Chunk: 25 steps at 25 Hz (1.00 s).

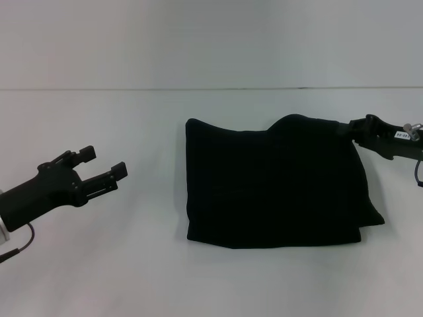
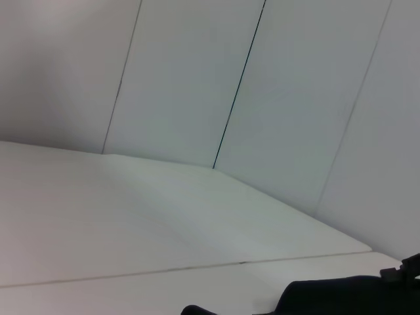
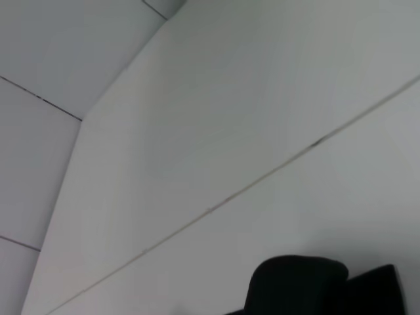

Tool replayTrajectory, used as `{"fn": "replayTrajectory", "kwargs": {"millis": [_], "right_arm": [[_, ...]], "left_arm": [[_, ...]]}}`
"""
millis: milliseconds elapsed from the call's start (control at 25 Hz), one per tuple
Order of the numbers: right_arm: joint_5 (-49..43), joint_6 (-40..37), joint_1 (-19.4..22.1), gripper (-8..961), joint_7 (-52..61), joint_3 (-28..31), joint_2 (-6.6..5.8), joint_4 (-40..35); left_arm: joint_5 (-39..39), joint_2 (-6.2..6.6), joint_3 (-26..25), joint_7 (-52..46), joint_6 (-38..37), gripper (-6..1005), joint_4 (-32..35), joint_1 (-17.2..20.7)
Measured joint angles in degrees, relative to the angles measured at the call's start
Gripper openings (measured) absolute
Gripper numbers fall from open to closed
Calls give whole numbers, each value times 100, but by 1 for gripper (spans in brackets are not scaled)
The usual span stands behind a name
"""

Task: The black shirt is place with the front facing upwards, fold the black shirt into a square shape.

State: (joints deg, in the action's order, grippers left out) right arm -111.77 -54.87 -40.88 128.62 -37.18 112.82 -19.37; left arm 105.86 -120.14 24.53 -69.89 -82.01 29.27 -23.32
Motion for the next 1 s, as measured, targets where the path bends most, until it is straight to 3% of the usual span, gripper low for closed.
{"fn": "replayTrajectory", "kwargs": {"millis": [360,560,1000], "right_arm": [[310,-264,13,7,-609,10,111,-317],[385,-319,20,7,-850,-27,131,-354],[271,316,373,6,-733,-20,142,-222]], "left_arm": [[6,6,8,-8,0,916,-72,3],[6,15,8,-13,1,915,-73,3],[6,44,16,-26,10,913,-132,0]]}}
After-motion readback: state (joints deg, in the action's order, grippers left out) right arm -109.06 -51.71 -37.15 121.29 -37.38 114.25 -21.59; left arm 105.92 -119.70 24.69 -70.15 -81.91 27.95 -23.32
